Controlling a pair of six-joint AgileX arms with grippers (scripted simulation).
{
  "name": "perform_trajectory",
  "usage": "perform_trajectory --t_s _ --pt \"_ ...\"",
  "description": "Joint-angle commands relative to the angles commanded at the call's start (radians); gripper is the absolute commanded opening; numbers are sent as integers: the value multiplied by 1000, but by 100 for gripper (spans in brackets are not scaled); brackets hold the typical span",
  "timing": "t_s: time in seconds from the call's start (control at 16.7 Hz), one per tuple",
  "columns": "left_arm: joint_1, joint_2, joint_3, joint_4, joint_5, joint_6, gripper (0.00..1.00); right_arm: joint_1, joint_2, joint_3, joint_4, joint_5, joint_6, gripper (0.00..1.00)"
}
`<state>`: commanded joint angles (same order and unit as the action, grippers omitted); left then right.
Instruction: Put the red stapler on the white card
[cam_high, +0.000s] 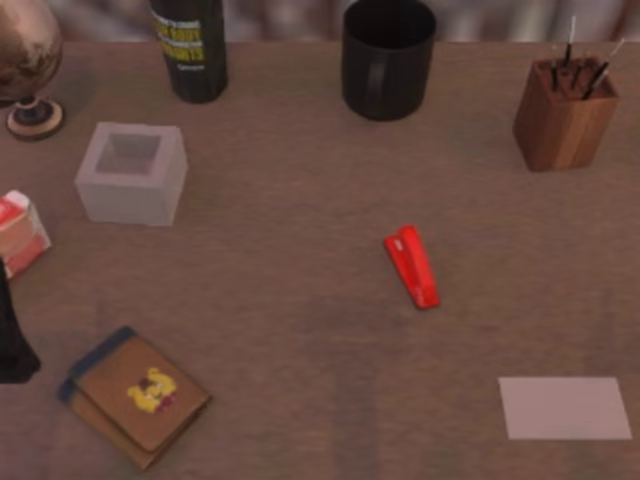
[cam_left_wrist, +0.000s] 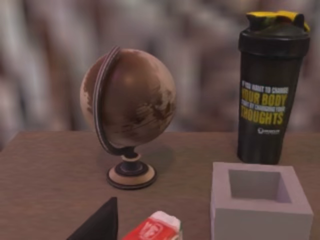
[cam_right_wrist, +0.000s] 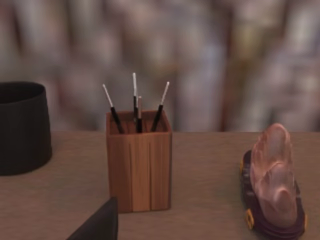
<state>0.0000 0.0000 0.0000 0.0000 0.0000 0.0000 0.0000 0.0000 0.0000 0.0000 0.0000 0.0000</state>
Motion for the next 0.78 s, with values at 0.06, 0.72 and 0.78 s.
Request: perform_trajectory --t_s 0.06,0.72,0.78 --pt "0 0 0 0 0 0 100 0 0 0 0 0 0 100" --pt "0 0 0 0 0 0 100 148 565 554 -369 -2 59 100" --pt "0 0 0 0 0 0 100 171 676 654 -433 -2 68 100"
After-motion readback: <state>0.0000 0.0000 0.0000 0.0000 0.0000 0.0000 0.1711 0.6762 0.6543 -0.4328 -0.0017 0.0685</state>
